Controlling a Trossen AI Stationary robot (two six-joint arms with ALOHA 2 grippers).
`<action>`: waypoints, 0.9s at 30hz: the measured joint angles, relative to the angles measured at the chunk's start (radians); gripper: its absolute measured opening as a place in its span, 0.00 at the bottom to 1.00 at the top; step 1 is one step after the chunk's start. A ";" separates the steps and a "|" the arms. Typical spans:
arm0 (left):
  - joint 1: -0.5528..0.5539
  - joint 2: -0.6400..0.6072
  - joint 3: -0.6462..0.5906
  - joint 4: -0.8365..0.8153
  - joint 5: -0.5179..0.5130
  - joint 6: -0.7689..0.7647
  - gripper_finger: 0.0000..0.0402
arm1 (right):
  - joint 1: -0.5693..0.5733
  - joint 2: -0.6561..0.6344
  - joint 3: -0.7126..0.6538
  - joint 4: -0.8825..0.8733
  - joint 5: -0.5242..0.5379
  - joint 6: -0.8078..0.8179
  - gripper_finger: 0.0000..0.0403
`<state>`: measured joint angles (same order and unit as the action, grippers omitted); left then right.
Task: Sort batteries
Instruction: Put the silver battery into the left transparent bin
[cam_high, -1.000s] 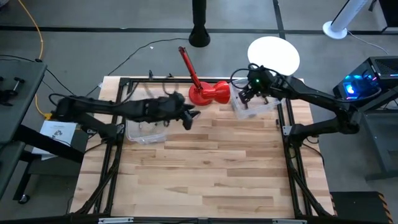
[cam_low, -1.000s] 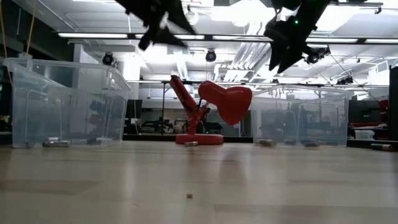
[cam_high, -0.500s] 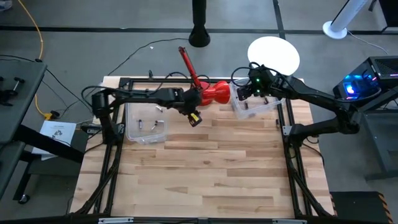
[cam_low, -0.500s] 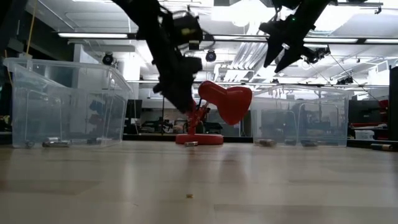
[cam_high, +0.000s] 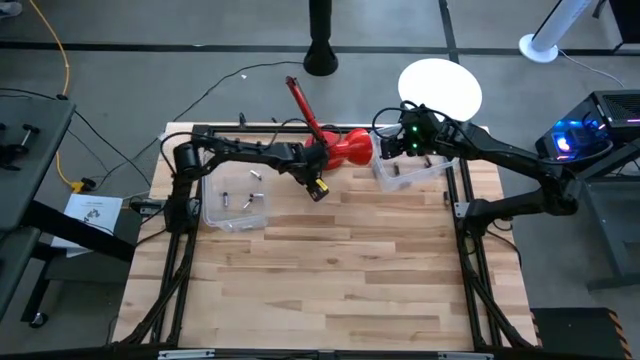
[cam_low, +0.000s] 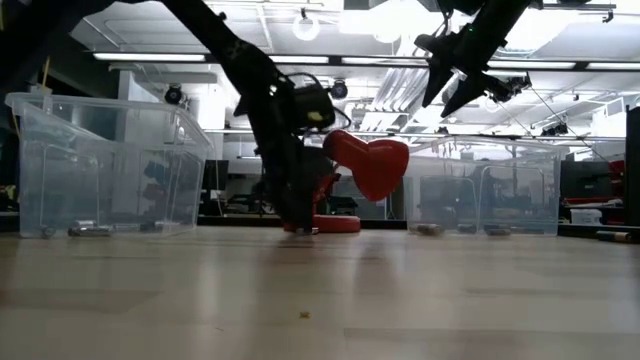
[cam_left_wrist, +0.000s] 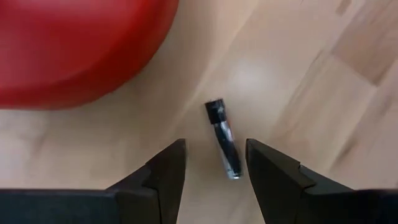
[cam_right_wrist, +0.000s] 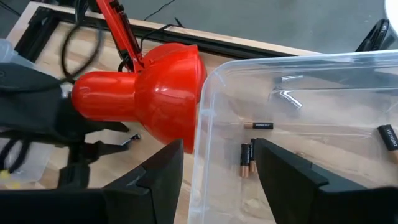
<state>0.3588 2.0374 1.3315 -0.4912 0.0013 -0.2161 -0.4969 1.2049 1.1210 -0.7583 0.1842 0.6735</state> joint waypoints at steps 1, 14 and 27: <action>0.000 0.011 0.001 0.006 -0.002 -0.004 0.39 | 0.000 0.000 0.000 0.000 -0.001 -0.001 0.48; -0.023 0.051 0.004 0.001 -0.007 0.053 0.05 | 0.000 0.000 0.000 0.001 -0.001 -0.069 0.48; -0.103 -0.333 -0.034 -0.050 0.023 0.105 0.01 | 0.000 0.000 0.000 0.022 -0.003 -0.100 0.48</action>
<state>0.2560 1.7048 1.2976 -0.5409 0.0243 -0.1114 -0.4969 1.2045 1.1210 -0.7366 0.1808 0.5733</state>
